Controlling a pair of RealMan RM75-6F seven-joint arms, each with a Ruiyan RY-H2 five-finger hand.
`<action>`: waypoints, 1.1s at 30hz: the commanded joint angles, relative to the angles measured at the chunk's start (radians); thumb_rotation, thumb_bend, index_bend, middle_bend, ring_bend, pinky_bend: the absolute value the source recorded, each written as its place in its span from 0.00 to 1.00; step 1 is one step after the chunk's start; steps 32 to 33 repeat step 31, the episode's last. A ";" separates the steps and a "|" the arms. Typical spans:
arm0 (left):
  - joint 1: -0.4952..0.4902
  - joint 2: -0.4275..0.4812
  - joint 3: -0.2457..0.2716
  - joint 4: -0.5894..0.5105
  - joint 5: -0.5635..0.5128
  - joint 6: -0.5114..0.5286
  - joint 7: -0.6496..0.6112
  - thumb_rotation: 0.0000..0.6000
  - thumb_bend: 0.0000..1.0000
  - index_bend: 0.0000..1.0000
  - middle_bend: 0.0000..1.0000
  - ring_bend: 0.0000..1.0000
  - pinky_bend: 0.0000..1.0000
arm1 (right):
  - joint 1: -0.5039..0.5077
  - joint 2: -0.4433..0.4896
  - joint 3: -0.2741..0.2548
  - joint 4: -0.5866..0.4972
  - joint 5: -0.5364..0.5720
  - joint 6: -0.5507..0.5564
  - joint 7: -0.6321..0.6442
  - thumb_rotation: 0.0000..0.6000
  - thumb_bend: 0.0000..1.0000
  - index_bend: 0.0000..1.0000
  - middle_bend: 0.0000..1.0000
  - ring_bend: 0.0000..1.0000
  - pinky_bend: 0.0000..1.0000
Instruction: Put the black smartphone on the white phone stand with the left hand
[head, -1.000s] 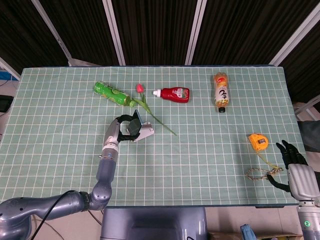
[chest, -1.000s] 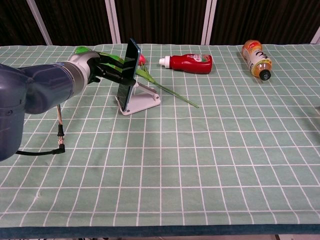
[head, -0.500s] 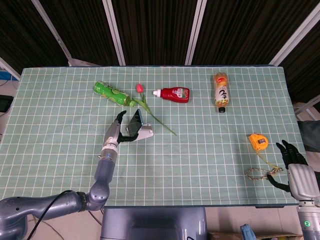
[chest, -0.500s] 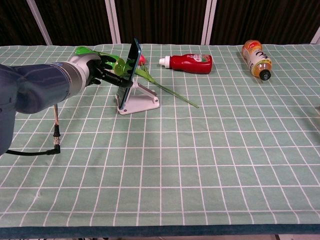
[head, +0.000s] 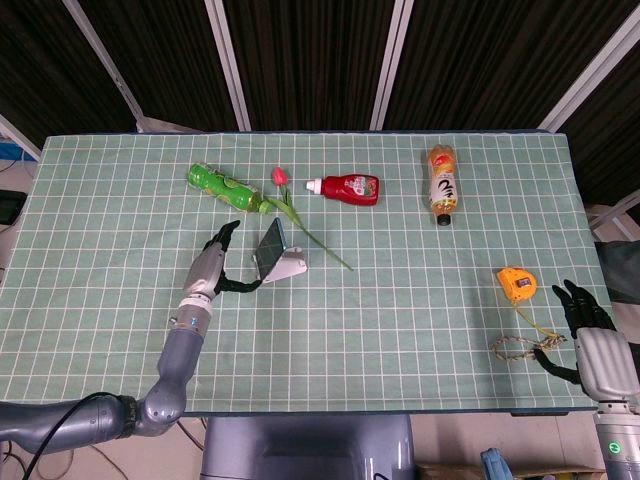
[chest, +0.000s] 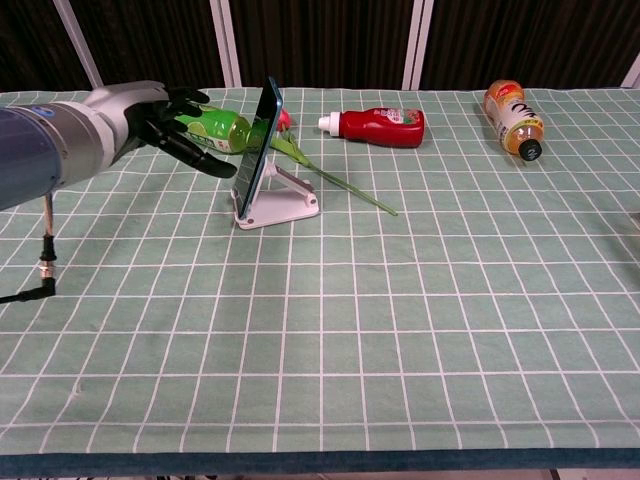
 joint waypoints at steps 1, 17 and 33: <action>0.039 0.058 0.055 -0.062 0.081 0.031 0.021 1.00 0.13 0.00 0.00 0.00 0.00 | 0.000 0.000 0.000 0.000 0.000 0.000 -0.001 1.00 0.32 0.10 0.05 0.00 0.19; 0.364 0.501 0.478 -0.165 0.780 0.278 -0.018 1.00 0.13 0.00 0.00 0.00 0.00 | -0.005 -0.002 -0.002 -0.003 -0.004 0.011 -0.012 1.00 0.32 0.10 0.05 0.00 0.19; 0.552 0.535 0.585 0.064 0.968 0.435 -0.165 1.00 0.09 0.00 0.00 0.00 0.00 | -0.008 -0.005 -0.004 -0.006 -0.015 0.022 -0.025 1.00 0.32 0.10 0.05 0.00 0.19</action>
